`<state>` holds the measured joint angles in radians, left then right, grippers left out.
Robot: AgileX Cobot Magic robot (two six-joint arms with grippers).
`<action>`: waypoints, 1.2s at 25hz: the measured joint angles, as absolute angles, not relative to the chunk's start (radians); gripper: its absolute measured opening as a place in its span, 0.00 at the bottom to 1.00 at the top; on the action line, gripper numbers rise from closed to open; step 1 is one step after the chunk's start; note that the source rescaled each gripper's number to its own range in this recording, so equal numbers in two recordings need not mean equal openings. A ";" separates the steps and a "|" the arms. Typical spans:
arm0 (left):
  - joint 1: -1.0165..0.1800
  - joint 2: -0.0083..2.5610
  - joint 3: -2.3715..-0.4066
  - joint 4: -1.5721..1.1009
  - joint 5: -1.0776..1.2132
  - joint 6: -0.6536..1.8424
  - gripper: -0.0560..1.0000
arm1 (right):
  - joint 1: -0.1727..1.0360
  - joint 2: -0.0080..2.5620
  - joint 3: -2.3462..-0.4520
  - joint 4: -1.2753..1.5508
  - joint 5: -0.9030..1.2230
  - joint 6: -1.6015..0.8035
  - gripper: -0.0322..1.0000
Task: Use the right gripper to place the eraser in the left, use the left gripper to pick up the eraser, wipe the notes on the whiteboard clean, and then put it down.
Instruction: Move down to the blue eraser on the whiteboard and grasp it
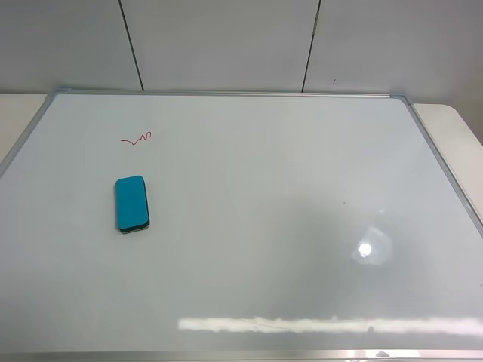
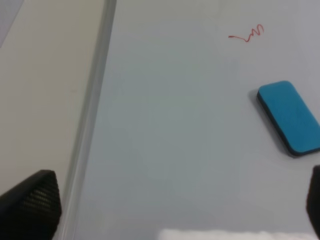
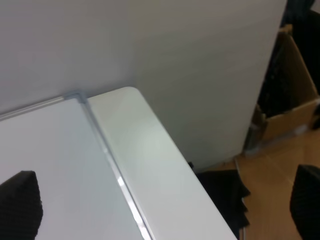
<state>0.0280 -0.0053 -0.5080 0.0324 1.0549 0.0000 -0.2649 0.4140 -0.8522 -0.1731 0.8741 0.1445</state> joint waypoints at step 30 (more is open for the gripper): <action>0.028 -0.005 -0.508 0.032 1.055 0.000 1.00 | -0.058 0.036 -0.502 -0.061 1.065 0.060 1.00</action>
